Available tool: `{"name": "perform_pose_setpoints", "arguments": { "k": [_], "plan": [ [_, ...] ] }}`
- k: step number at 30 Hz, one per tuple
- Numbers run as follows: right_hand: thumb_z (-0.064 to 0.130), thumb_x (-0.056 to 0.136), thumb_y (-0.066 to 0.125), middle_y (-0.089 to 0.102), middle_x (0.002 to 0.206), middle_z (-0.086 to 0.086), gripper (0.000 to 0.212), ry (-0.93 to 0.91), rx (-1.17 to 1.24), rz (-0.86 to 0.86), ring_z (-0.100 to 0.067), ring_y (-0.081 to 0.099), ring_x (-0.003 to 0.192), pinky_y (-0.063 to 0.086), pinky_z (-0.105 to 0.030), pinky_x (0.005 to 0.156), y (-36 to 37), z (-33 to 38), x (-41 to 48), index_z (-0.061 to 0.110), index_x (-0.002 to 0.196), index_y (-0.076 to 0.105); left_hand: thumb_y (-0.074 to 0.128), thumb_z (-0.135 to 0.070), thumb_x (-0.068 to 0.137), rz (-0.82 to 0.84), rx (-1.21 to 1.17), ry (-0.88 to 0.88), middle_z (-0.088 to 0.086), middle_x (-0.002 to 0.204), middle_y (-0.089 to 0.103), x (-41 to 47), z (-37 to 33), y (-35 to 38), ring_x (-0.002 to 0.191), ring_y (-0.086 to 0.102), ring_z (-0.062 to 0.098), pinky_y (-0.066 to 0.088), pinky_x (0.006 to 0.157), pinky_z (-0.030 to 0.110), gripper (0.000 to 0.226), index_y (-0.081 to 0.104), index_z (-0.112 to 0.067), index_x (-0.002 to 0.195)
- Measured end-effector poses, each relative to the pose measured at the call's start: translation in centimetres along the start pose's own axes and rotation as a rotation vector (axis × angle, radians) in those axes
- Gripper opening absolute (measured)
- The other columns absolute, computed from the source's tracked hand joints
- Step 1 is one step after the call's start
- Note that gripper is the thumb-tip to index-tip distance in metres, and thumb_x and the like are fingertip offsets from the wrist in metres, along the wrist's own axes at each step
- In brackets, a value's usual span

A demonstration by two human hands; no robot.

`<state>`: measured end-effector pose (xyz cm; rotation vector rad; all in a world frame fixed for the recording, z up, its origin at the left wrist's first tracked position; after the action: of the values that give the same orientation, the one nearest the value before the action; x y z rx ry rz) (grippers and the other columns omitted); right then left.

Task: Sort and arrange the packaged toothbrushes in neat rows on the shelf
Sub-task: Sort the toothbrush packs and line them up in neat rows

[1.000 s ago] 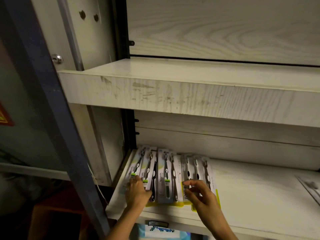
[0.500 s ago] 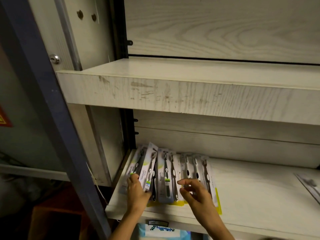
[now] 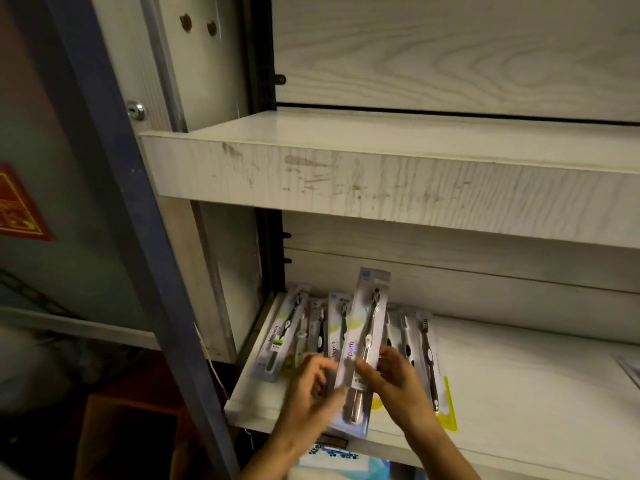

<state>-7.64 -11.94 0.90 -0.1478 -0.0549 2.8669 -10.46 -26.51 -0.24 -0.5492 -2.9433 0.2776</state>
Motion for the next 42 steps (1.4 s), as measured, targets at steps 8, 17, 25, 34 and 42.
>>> {"name": "perform_pose_setpoints", "arguments": {
  "k": [8, 17, 25, 34, 42],
  "plan": [
    [0.018, 0.085, 0.063, 0.072, 0.095, -0.003, 0.027, -0.009, -0.047, 0.068, -0.014, 0.07, 0.086, 0.057, -0.028, 0.075, -0.7, 0.5, -0.8, 0.015, 0.111, 0.056, 0.061, -0.047, 0.082, -0.208, 0.914, -0.426, 0.016, 0.13, 0.049, 8.7, 9.7, -7.8, 0.124, 0.042, 0.031, 0.039, 0.098, 0.036, 0.062, 0.047, -0.005, 0.125],
    [0.016, 0.086, 0.062, 0.07, 0.103, 0.001, 0.027, 0.023, -0.064, 0.046, -0.01, 0.069, 0.091, 0.057, -0.025, 0.074, -2.7, 0.6, -1.0, 0.02, 0.112, 0.054, 0.074, -0.021, 0.074, -0.174, 0.768, -0.432, 0.019, 0.126, 0.053, 10.1, 10.1, -6.9, 0.114, 0.052, 0.033, 0.044, 0.089, 0.032, 0.056, 0.048, 0.0, 0.119],
    [0.017, 0.085, 0.063, 0.069, 0.104, -0.002, 0.029, 0.006, -0.072, -0.001, -0.01, 0.069, 0.091, 0.058, -0.028, 0.076, -3.7, 0.4, -1.0, 0.017, 0.112, 0.055, 0.077, -0.002, 0.07, -0.194, 0.297, -0.113, 0.012, 0.097, 0.063, 5.1, 6.2, -6.1, 0.087, 0.061, 0.031, 0.049, 0.065, 0.031, 0.041, 0.048, -0.006, 0.098],
    [0.011, 0.086, 0.061, 0.071, 0.102, -0.005, 0.027, -0.062, -0.03, -0.069, -0.017, 0.07, 0.091, 0.057, -0.026, 0.071, -6.8, 0.7, -3.5, 0.014, 0.113, 0.056, 0.079, -0.01, 0.062, 0.119, -0.333, -0.139, 0.006, 0.108, 0.069, -0.4, 0.7, 1.1, 0.098, 0.067, 0.024, 0.057, 0.081, 0.033, 0.06, 0.05, -0.015, 0.115],
    [0.023, 0.078, 0.065, 0.072, 0.104, -0.005, 0.041, -0.096, -0.029, -0.133, -0.023, 0.07, 0.091, 0.057, -0.031, 0.076, -15.5, -0.4, -7.6, 0.013, 0.116, 0.055, 0.094, -0.036, 0.03, 0.281, -0.452, -0.168, 0.01, 0.107, 0.07, -2.2, -2.9, 10.2, 0.099, 0.067, 0.028, 0.056, 0.074, 0.024, 0.098, 0.053, -0.011, 0.114]
  ]
}}
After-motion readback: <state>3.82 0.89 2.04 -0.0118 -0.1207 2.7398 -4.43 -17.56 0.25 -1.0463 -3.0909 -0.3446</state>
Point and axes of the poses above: each hand's wrist, its own x-axis towards the middle knuckle, its own y-axis out of the palm, z = x × y, the point moved 2 cm from there along x, towards the middle knuckle
